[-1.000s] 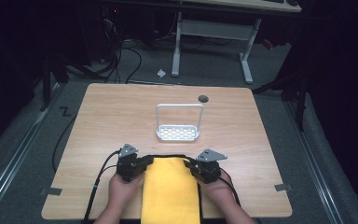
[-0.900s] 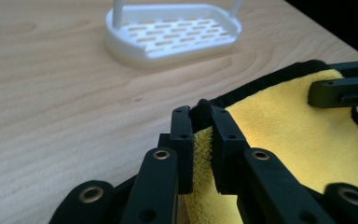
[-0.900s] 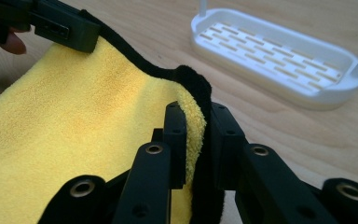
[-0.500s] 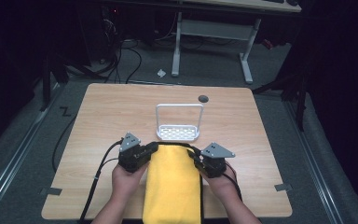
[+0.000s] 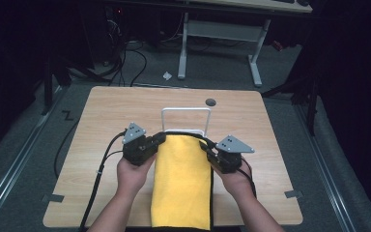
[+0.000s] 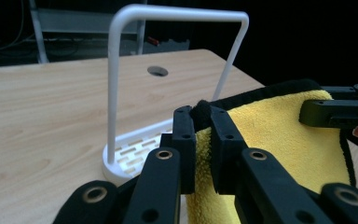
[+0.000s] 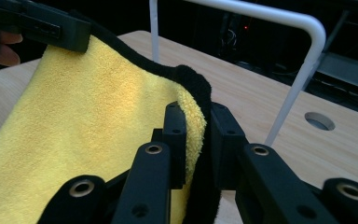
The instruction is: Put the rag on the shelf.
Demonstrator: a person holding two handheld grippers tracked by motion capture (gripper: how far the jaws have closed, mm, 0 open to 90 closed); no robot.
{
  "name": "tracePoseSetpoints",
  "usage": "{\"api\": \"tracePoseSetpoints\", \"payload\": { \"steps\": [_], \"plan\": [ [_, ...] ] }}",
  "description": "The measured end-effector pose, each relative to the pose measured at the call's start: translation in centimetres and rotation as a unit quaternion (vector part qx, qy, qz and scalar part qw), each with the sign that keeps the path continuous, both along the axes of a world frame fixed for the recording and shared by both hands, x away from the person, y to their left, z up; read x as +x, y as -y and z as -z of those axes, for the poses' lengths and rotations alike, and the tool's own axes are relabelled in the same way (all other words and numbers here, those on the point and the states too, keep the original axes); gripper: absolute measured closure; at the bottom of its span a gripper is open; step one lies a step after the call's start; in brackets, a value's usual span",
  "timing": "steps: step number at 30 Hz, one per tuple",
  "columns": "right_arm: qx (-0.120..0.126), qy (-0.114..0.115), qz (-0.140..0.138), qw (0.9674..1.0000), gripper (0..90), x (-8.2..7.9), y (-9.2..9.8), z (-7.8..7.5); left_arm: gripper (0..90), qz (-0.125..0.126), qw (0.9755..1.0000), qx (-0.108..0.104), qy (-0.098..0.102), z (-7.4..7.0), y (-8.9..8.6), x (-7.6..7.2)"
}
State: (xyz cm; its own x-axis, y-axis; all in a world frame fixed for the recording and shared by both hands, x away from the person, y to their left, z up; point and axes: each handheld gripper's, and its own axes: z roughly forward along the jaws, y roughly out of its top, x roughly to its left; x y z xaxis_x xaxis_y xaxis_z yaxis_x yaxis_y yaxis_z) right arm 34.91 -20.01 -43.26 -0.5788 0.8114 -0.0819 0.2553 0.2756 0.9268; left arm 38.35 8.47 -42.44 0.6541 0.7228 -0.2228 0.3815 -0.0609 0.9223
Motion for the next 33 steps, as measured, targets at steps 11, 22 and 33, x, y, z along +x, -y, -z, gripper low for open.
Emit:
{"api": "tracePoseSetpoints", "payload": {
  "steps": [11, 22, 33],
  "plan": [
    [0.019, 0.038, 0.009, 0.9991, 79.1, 0.3, 0.6, -3.6, 82.2, -0.004, 0.9992, -0.009, 0.039, -3.7, 0.0, 0.2],
    [0.030, 0.071, 0.014, 0.9969, 79.1, 0.5, 0.9, -7.1, 82.3, -0.006, 0.9967, -0.021, 0.079, -7.3, 0.2, 0.3],
    [0.042, 0.097, 0.017, 0.9942, 79.1, 0.5, 1.1, -9.4, 82.5, -0.005, 0.9940, -0.029, 0.106, -9.6, 0.3, 0.3]
  ]
}}
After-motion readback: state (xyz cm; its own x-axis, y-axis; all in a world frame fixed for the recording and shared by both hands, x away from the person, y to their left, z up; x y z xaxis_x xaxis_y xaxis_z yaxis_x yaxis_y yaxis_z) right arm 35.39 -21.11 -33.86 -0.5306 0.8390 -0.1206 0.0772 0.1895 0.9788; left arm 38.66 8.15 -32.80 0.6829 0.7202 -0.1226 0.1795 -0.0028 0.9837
